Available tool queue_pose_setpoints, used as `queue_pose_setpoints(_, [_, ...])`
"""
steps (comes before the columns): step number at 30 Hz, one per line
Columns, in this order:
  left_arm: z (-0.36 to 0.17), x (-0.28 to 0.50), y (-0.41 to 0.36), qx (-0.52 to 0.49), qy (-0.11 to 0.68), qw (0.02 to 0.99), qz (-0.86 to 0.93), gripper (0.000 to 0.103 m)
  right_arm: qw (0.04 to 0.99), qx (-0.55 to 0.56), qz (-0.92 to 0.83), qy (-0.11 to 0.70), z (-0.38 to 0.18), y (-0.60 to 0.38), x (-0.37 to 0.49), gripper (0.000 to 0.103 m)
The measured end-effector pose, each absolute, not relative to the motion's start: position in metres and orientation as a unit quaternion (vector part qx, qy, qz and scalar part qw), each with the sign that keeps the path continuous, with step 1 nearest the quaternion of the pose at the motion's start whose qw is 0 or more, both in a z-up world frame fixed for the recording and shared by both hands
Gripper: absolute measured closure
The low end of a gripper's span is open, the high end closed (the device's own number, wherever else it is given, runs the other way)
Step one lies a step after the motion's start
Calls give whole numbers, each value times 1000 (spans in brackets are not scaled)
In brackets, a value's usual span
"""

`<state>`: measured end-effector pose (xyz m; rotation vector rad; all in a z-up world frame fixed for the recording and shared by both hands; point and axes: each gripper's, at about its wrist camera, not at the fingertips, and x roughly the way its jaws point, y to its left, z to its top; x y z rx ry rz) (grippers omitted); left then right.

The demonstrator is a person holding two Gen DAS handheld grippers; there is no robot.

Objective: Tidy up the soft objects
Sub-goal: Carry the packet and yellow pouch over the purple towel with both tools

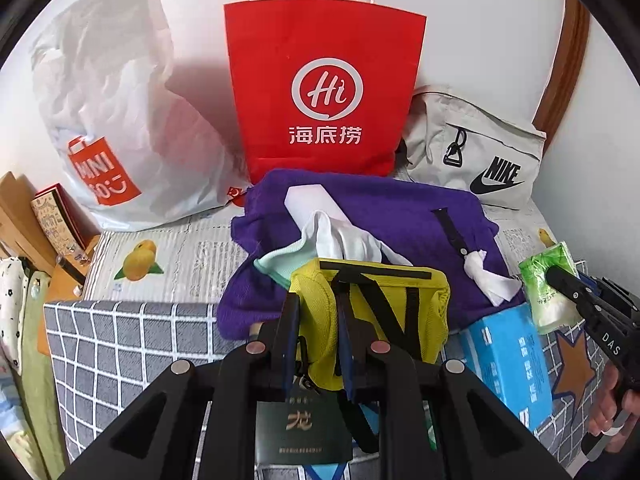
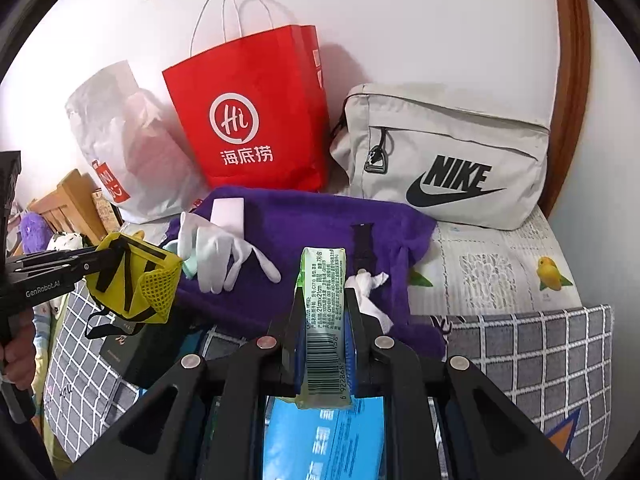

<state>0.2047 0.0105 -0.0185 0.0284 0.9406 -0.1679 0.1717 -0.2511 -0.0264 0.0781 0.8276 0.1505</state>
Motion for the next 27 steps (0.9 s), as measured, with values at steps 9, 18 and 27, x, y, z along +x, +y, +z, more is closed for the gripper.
queue_pose_setpoints(9, [-31,239,-4,23,461,884,-79,86,908,32,75,410,-41,-248,207,87])
queue_pose_setpoints(18, [-46,267,-20,34,473,877,-79,86,901,36,79,425,-65,-247,240,87])
queue_pose_setpoints(27, [-63,288,-44,61,486,868,-80,86,890,26,81,448,-83,-243,264,87])
